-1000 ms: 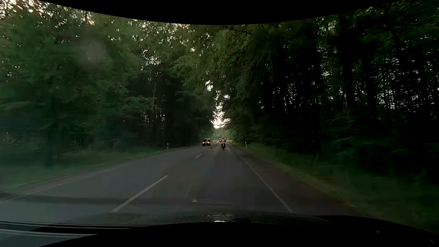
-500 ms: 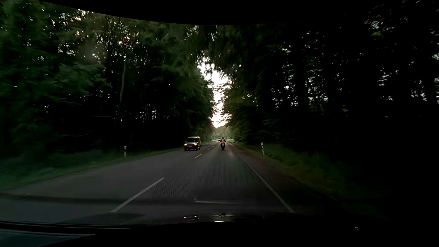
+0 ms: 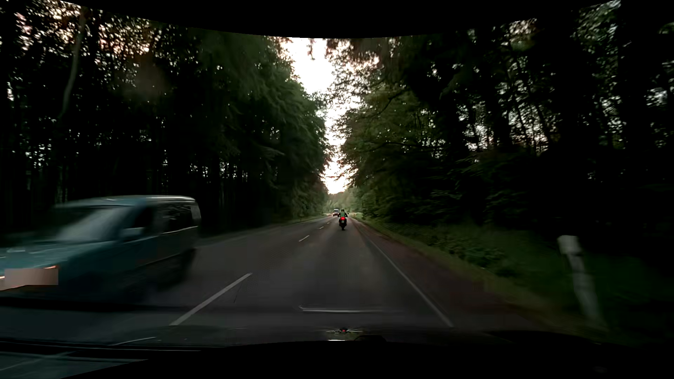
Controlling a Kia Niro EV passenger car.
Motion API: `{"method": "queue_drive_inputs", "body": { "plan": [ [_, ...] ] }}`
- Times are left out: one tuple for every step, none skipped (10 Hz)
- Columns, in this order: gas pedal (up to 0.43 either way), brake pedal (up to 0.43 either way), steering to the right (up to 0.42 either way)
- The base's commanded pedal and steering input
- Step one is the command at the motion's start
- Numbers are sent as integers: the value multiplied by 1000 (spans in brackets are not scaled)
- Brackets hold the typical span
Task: Follow the waypoints while adhering to traffic rules and regulations
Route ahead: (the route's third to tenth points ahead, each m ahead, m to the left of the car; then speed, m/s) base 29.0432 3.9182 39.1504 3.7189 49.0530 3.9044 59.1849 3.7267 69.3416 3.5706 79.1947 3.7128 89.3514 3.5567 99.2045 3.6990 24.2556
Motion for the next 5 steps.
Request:
{"method": "queue_drive_inputs", "body": {
  "plan": [
    [130, 0, -4],
    [118, 0, -5],
    [118, 0, -5],
    [118, 0, -5],
    [118, 0, -4]
  ]
}}
